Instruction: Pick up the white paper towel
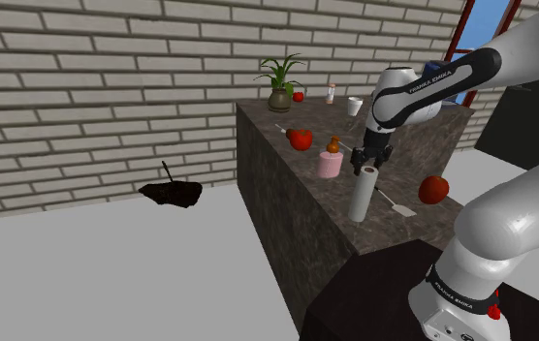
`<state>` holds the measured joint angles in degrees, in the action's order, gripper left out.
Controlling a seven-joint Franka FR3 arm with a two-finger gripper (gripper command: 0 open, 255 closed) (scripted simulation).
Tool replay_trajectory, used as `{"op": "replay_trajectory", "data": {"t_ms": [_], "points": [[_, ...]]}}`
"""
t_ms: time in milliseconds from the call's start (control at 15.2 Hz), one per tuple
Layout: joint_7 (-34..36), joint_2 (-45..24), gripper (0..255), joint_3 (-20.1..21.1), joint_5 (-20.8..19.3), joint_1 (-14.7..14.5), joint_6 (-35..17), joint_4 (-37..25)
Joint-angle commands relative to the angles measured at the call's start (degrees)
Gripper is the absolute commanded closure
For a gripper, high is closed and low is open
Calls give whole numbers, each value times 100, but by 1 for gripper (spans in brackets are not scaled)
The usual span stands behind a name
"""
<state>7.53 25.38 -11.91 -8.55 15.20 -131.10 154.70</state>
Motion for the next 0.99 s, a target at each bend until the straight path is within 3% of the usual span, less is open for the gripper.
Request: {"op": "replay_trajectory", "data": {"t_ms": [0,330,924], "points": [[0,-9,255,0,1,-1,-2,9],[3,5,255,3,2,-2,15,6],[-8,422,255,80,42,-7,855,-418]]}}
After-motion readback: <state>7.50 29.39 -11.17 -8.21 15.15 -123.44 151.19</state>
